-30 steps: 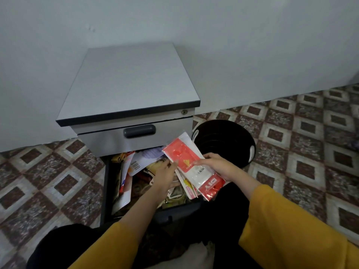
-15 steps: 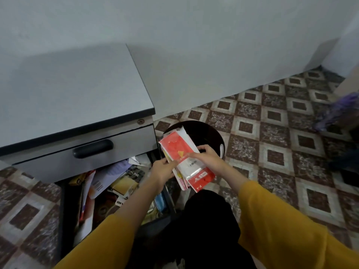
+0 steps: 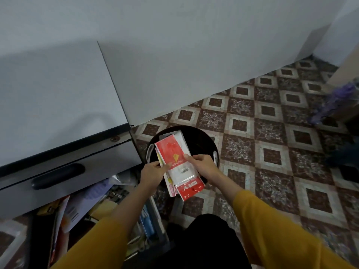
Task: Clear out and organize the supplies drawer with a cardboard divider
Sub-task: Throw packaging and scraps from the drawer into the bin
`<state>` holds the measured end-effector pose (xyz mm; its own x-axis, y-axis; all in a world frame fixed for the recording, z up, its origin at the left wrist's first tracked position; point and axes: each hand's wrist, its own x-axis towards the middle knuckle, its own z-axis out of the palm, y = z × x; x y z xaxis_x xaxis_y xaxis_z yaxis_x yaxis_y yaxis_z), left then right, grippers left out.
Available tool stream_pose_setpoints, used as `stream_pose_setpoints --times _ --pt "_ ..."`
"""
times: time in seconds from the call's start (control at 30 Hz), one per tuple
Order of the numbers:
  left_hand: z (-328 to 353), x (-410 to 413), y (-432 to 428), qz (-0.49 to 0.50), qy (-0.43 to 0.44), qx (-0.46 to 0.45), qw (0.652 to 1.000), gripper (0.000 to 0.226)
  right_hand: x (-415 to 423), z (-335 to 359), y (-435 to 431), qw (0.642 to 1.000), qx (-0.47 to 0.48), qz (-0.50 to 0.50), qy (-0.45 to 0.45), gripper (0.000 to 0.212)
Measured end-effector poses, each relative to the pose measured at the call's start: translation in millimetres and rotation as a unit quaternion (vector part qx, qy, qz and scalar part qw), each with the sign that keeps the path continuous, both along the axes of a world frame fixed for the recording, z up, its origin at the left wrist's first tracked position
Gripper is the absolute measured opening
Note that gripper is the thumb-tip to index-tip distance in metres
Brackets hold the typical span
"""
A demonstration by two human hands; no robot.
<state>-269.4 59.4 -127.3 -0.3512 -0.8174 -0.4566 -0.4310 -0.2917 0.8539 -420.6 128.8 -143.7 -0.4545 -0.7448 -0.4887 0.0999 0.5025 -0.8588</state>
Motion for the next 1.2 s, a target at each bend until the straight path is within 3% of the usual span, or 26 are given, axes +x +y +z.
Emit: stream_pose_setpoints --times 0.2,0.33,0.43,0.67,0.83,0.93,1.03,1.2 --pt "-7.8 -17.2 -30.6 -0.012 -0.031 -0.023 0.999 0.031 -6.9 -3.1 -18.4 0.999 -0.002 -0.014 0.030 0.045" --pt "-7.3 -16.8 -40.4 -0.066 -0.081 -0.033 0.994 0.064 -9.5 -1.6 -22.0 0.994 0.041 0.021 0.095 0.068" --pt "-12.5 -4.7 -39.7 -0.091 -0.079 0.021 0.993 0.071 -9.2 -6.4 -17.7 0.987 0.078 0.065 0.123 0.077" --pt "-7.5 36.0 -23.9 -0.080 -0.074 0.036 0.993 0.061 19.9 6.3 -8.7 0.989 0.061 0.055 0.121 0.049" --pt "11.1 73.6 -4.5 -0.075 -0.053 0.000 0.996 0.037 58.7 26.0 -3.0 0.989 0.021 0.050 0.135 0.017" --pt "22.9 110.6 7.4 -0.044 -0.041 -0.036 0.998 0.009 93.4 37.8 2.4 0.991 -0.002 0.064 0.117 0.015" --pt "26.8 151.4 16.5 -0.016 -0.050 -0.057 0.997 0.018 125.8 40.2 7.0 0.989 -0.013 0.106 0.105 0.028" --pt "28.5 216.6 32.9 0.066 -0.053 -0.051 0.995 0.015 167.5 38.6 11.0 0.983 -0.021 0.145 0.112 0.028"
